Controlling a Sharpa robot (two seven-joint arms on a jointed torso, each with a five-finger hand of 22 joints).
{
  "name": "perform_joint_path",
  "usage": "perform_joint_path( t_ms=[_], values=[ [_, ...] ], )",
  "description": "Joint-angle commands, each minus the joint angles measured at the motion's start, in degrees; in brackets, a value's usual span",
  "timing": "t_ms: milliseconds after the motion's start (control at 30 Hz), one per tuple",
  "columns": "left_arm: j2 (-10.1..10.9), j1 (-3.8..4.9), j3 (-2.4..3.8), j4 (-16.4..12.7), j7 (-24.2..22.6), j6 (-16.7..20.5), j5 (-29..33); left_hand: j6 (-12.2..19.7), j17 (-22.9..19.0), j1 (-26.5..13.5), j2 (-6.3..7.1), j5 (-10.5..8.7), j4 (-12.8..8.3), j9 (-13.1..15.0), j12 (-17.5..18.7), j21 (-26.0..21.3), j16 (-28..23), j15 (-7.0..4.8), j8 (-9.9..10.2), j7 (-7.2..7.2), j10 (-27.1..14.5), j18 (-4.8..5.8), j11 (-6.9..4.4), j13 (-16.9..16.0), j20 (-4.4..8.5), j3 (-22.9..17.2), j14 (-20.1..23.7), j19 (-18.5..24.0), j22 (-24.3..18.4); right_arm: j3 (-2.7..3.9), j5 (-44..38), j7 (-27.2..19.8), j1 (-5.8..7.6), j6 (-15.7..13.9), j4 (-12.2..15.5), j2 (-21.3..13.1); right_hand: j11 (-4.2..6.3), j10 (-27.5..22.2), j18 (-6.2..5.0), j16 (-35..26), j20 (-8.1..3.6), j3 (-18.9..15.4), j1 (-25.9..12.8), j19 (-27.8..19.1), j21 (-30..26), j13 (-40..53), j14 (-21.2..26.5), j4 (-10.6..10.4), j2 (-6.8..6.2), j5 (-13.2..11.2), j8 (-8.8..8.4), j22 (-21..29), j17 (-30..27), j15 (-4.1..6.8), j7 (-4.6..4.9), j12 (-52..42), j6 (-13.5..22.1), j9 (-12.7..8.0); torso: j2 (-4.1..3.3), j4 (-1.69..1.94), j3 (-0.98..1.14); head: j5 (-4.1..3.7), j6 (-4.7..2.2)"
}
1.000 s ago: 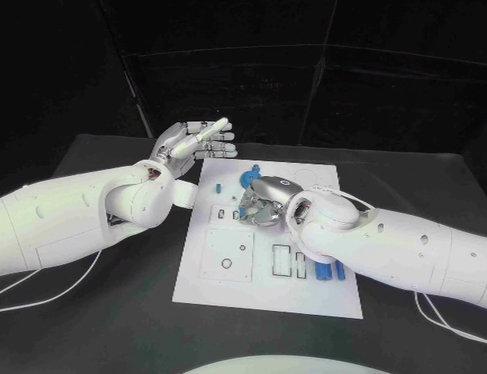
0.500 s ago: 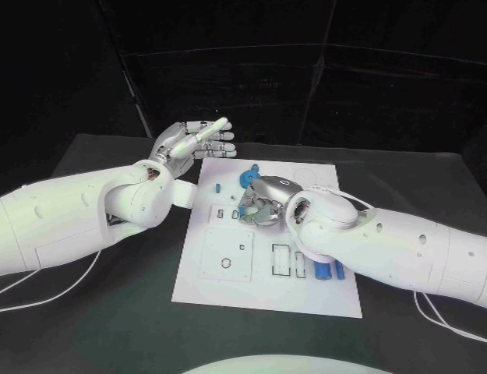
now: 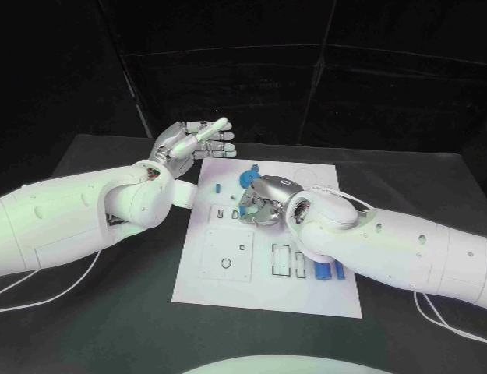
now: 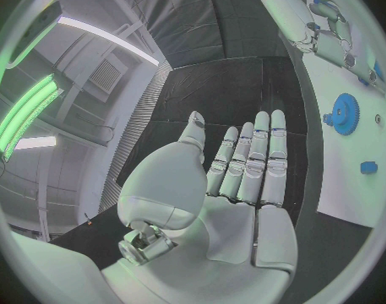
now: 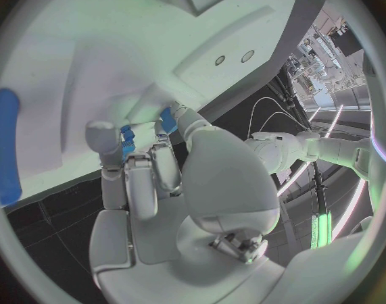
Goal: Assemble the parts on the task board
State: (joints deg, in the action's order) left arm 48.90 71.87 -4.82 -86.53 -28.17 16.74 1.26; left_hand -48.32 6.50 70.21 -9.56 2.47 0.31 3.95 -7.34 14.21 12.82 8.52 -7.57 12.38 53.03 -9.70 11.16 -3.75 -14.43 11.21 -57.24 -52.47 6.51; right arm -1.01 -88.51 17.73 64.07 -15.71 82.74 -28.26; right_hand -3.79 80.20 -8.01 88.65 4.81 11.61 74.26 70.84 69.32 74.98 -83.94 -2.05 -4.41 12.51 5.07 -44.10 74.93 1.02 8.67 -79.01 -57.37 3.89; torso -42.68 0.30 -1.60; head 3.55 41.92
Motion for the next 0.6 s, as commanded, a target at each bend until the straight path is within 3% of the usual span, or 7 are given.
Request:
perform_joint_path(
  t_ms=[33,133,200,267,333,600],
  values=[
    [0.02,0.11,0.05,-0.1,-0.4,-0.42,0.03,-0.48,-0.06,0.01,-0.39,0.17,-0.37,-0.09,0.1,-0.33,-0.36,0.02,0.38,1.9,0.1,-0.53,0.18,0.05,-0.02,0.0,-0.24,-0.33,-0.08,-0.18,-0.06,1.26,-0.16,-0.83,-0.1,-0.12,-0.45,-2.55,0.05,-0.23,0.78,-1.8,-0.94,-0.33,-0.7,-1.92,-5.11,-0.51,-1.71,-1.12,-1.36,0.72,10.79,-0.78,0.62,2.28,3.45,-0.28,0.0,-0.01,-0.01,0.01,0.05],
    [0.04,0.11,0.05,-0.08,-0.31,-0.44,0.03,-0.61,-0.07,0.02,-0.42,0.17,-0.4,-0.07,0.08,-0.38,-0.41,0.02,0.36,1.82,0.23,-0.52,0.14,0.03,-0.02,-0.01,-0.26,-0.35,-0.11,-0.18,0.4,1.12,-0.27,-3.25,0.36,-0.45,-1.98,-4.52,-0.03,-0.34,1.79,-7.12,-0.83,-0.67,-1.2,-4.23,-5.03,-3.48,-3.69,-0.88,-1.29,1.54,10.53,-2.1,2.27,3.93,11.09,-0.18,-0.01,-0.01,0.01,0.02,0.02],
    [0.06,0.11,0.05,-0.04,-0.26,-0.45,0.03,-0.75,-0.08,0.03,-0.44,0.17,-0.44,-0.04,0.06,-0.42,-0.45,0.0,0.33,1.74,0.38,-0.53,0.09,0.01,-0.01,-0.02,-0.31,-0.38,-0.14,-0.18,0.72,0.65,-0.38,-5.02,0.77,-0.77,-2.3,-4.97,-0.3,-0.45,2.28,-11.58,1.58,-0.92,-1.54,-4.78,-4.95,-7.22,-3.97,-0.24,-0.62,2.13,10.27,-2.69,2.74,4.04,12.59,-0.01,-0.01,-0.01,0.05,0.06,0.02],
    [0.07,0.11,0.05,0.02,-0.22,-0.47,0.03,-0.87,-0.08,0.05,-0.46,0.17,-0.48,-0.03,0.05,-0.46,-0.48,-0.03,0.31,1.67,0.51,-0.53,0.03,-0.01,0.01,-0.02,-0.36,-0.42,-0.16,-0.17,1.11,-0.11,-0.46,-6.62,1.2,-1.1,-2.43,-5.4,-0.3,-0.52,2.6,-14.35,5.12,-1.1,-1.81,-5.27,-4.89,-12.5,-4.5,0.0,0.43,2.63,10.1,-2.78,2.97,4.0,13.64,0.1,0.01,-0.03,0.07,0.14,0.06],
    [0.08,0.11,0.05,0.07,-0.18,-0.48,0.03,-0.92,-0.08,0.05,-0.46,0.17,-0.49,-0.02,0.04,-0.47,-0.49,-0.04,0.31,1.64,0.56,-0.53,0.02,-0.01,0.01,-0.02,-0.38,-0.44,-0.17,-0.17,1.51,-1.04,-0.52,-7.82,1.65,-1.43,-2.56,-5.58,-0.36,-0.53,2.6,-14.89,6.59,-1.15,-1.9,-5.49,-4.89,-14.5,-5.3,-0.19,1.06,2.86,10.08,-2.72,2.92,3.95,13.86,0.14,0.0,-0.01,0.08,0.11,0.03],
    [0.13,0.1,0.04,0.59,0.48,-0.86,-0.2,-2.45,0.13,0.18,-0.78,0.18,-0.77,0.17,-0.25,-0.31,-0.16,-0.66,-0.08,0.84,2.16,-0.75,-0.65,-0.12,0.37,-0.13,-2.03,-1.56,-0.18,-0.15,3.74,-8.34,-0.64,-15.34,5.7,-4.84,-2.46,-5.05,-0.27,-0.35,2.57,-14.07,8.68,-0.91,-1.66,-4.86,-5.01,-14.37,-3.69,0.86,2.32,2.5,10.58,-2.58,2.74,3.11,13.74,0.23,0.07,-0.05,0.06,0.27,-0.08]
  ],
)
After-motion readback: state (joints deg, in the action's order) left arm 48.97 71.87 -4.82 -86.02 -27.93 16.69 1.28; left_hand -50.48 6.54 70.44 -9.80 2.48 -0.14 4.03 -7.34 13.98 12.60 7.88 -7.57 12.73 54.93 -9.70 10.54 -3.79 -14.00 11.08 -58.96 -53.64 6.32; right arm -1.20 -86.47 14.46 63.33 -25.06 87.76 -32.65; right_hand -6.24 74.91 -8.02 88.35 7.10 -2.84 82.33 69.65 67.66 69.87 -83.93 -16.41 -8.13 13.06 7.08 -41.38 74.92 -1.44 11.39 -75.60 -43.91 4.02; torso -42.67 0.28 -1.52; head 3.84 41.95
